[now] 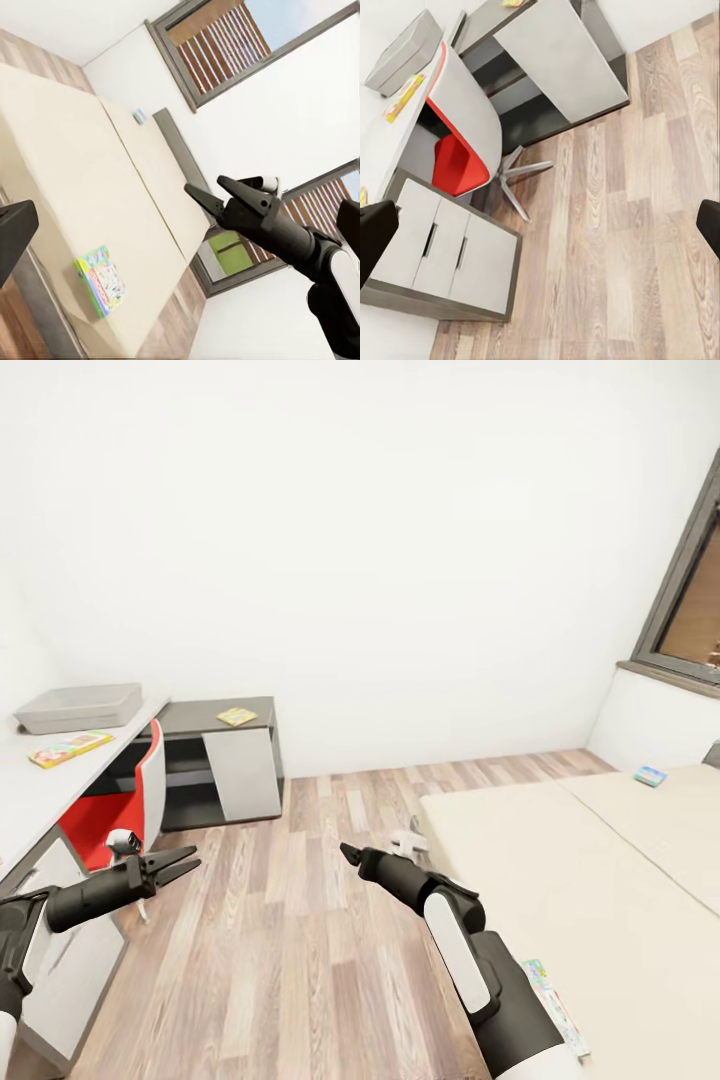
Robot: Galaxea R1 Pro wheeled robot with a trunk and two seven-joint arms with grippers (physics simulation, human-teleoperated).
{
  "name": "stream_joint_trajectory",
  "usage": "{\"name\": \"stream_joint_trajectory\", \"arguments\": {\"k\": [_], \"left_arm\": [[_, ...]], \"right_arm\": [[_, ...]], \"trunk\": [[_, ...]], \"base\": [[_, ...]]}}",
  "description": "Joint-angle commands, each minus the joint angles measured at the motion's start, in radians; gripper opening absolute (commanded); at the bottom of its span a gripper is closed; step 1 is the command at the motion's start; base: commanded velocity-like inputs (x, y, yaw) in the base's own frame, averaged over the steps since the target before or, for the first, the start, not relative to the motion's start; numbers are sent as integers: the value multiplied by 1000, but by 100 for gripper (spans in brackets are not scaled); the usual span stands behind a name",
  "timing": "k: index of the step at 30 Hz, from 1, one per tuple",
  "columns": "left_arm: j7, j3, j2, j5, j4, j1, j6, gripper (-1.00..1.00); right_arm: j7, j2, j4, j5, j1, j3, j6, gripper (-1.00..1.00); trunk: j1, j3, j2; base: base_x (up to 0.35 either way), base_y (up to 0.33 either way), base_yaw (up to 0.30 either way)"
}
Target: Put all the toys in the child's room - the three board games (two on the bed and one on the table), the two jigsaw puzzles on the table, and the tennis ball on the table - inside the toy box on the table in the child's room.
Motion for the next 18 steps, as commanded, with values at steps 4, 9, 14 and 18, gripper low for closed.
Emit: {"name": "stream_joint_trajectory", "arguments": {"k": [4, 9, 14, 18], "left_arm": [[-4, 0, 0, 0, 0, -1, 11, 100], [-4, 0, 0, 0, 0, -1, 10, 100], [-4, 0, 0, 0, 0, -1, 10, 100], [-4, 0, 0, 0, 0, -1, 10, 100]], "right_arm": [[0, 1, 0, -1, -1, -1, 5, 100], [0, 1, 0, -1, -1, -1, 5, 100], [0, 1, 0, -1, -1, -1, 5, 100], [0, 1, 1, -1, -1, -1, 4, 100]], "trunk": [[1, -3, -2], [1, -3, -2], [1, -4, -2], [1, -4, -2]], "base": [[0, 72, -263], [0, 24, -272], [0, 29, -276], [0, 104, -277]]}}
